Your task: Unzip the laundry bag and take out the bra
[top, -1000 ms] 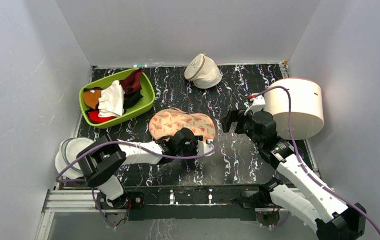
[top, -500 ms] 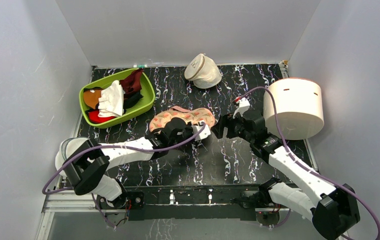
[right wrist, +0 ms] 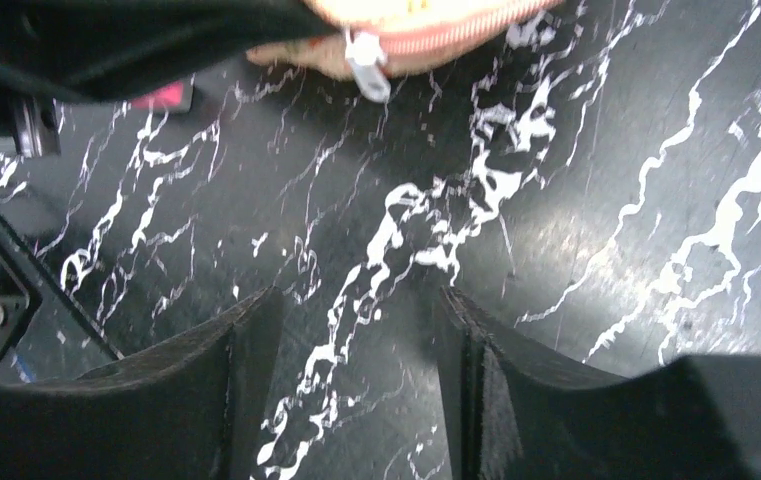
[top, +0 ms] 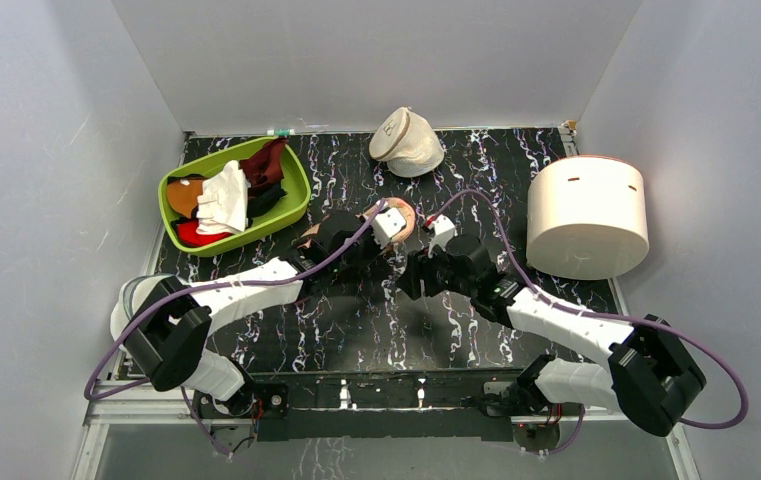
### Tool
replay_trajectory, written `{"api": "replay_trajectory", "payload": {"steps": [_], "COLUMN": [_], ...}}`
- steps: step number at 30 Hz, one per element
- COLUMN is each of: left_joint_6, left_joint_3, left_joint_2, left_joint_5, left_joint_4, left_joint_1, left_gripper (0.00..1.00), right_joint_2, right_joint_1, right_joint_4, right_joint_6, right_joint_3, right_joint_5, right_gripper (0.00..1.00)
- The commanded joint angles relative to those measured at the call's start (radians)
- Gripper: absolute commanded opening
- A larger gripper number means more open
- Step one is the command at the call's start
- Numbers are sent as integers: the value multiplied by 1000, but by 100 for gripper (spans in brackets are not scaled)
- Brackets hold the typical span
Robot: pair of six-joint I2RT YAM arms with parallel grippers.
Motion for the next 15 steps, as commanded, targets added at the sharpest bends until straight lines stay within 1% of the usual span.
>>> {"api": "replay_trajectory", "payload": {"steps": [1, 4, 6, 8, 10, 15], "left_joint_6": [-55, -69, -76, -84, -88, -100], "left_joint_3": [37, 42, 49, 57, 61, 69], "left_joint_2": [-67, -67, -62, -59, -58, -51], "left_joint_5": [37, 42, 61, 72, 78, 93], "left_joint_4": [-17, -25, -30, -36, -43, -50], "left_joint_1": [10, 11, 11, 12, 13, 13], "left_gripper": [0, 0, 0, 0, 0, 0], "right_joint_2": [12, 39, 64, 81, 95, 119], "right_joint_1": [26, 39, 47, 58, 68, 80], "right_joint_4": [258, 350, 378, 397, 399, 412], "right_joint_6": [-23, -41, -48, -53, -56, -54], "right_joint_3": [9, 14, 31, 46, 60, 70], "right_joint_5": [138, 206, 256, 302, 350, 393], "right_gripper": [51, 48, 48, 48, 45, 45]}}
